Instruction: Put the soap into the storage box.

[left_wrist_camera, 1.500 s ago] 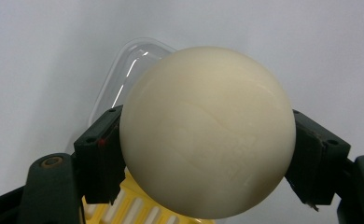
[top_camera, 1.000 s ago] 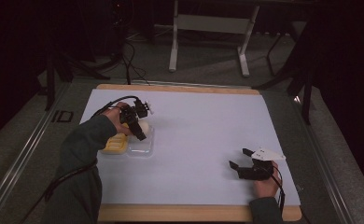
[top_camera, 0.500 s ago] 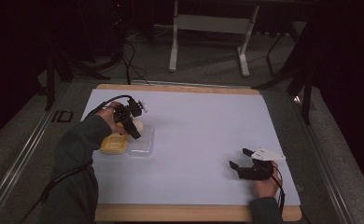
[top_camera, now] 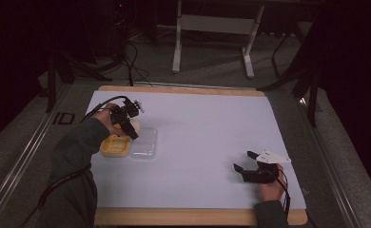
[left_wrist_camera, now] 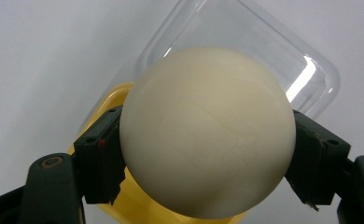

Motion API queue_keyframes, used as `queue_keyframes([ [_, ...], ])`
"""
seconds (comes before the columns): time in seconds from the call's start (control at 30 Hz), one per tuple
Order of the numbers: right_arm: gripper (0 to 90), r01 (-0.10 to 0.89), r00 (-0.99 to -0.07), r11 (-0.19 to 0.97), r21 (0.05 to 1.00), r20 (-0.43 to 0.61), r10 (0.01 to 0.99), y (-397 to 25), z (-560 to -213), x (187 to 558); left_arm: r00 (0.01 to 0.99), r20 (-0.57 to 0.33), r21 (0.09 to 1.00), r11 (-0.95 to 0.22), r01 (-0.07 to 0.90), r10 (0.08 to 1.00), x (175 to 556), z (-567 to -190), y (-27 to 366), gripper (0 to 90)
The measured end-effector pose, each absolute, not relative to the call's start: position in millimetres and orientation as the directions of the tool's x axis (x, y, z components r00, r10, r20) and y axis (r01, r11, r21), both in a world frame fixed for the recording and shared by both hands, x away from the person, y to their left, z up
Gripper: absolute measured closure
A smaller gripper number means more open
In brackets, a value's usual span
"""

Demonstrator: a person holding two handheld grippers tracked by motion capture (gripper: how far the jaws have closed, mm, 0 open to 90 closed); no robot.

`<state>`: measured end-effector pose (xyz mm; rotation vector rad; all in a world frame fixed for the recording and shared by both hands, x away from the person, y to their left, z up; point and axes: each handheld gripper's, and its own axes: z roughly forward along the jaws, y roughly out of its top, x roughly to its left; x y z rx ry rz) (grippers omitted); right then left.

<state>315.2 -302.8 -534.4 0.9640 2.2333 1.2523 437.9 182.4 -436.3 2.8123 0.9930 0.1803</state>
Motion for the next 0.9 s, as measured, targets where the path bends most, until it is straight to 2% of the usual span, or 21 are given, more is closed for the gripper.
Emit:
queue_keyframes([
  [0.53, 18.6, 0.371, -0.680, 0.361, 0.855, -0.015, 0.733, -302.6, -534.4, 315.1, 0.663, 0.111, 0.178, -0.671, 0.720, 0.740, 437.2, -445.4, 197.8, 24.4],
  [0.9, 18.6, 0.371, -0.679, 0.361, 0.855, -0.014, 0.734, -302.5, -534.5, 315.1, 0.586, 0.100, 0.175, -0.594, 0.786, 0.804, 439.7, -455.8, 211.4, 24.4],
])
